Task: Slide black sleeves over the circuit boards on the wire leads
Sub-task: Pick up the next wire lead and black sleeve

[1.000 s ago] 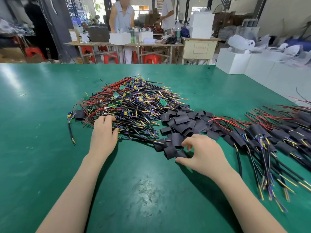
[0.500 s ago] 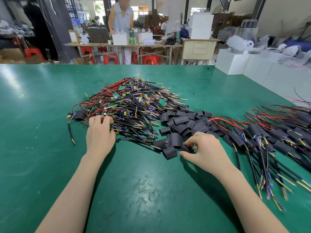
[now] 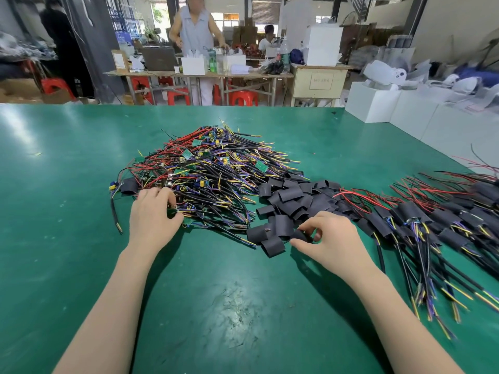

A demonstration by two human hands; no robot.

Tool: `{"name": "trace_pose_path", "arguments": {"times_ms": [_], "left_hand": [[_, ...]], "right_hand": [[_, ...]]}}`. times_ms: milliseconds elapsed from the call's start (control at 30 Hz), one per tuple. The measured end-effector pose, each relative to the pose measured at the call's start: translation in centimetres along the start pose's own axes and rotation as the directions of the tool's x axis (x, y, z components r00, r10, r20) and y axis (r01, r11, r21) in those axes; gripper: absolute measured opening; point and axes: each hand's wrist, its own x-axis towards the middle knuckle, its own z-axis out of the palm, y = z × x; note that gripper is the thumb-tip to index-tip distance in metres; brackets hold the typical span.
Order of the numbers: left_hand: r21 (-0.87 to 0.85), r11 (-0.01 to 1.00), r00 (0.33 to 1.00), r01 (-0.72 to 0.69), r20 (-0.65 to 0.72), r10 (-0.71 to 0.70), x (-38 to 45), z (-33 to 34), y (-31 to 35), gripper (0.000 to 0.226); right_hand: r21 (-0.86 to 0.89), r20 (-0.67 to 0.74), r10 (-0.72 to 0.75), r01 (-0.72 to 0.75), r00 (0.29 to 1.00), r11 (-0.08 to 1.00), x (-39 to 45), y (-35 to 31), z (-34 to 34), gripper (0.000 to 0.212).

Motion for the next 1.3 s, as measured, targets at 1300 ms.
{"name": "trace_pose_path", "arguments": {"times_ms": [1300], "left_hand": [[-0.880,0.469,0.954,0.077,0.201,0.221,-1.5,-3.3,5.2,0.023]], "right_hand": [[0.240,-0.297,-0.208,0.284,0.932,0.928,0.1,-0.5,-0.5,0.034]]}}
